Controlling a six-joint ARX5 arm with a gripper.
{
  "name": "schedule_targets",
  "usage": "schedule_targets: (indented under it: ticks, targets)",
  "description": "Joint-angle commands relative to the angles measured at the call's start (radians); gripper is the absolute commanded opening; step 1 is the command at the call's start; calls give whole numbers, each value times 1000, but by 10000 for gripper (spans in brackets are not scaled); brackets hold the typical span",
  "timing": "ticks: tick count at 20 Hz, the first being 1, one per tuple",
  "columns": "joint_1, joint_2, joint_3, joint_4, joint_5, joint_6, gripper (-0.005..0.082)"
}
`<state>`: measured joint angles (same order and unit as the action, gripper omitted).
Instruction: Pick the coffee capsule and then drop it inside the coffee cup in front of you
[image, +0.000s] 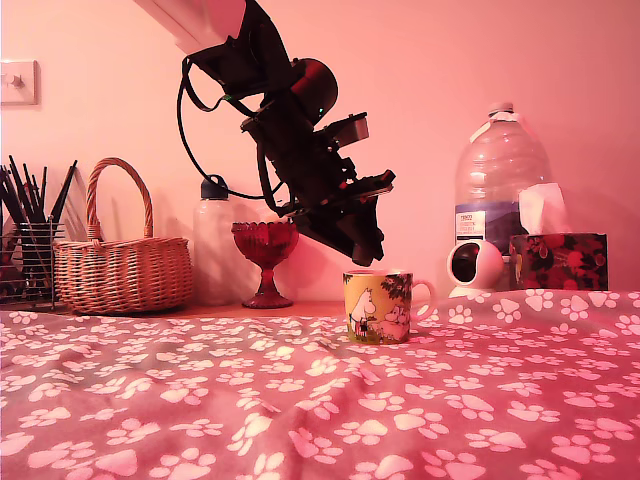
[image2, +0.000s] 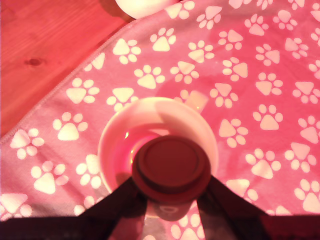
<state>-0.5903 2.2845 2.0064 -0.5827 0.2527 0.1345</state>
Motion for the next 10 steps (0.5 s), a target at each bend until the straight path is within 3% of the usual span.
schedule_targets:
  ticks: [1,10]
  targets:
    - [-6,34,11,4,0,4,195]
    - [-6,34,11,18,0,4,195]
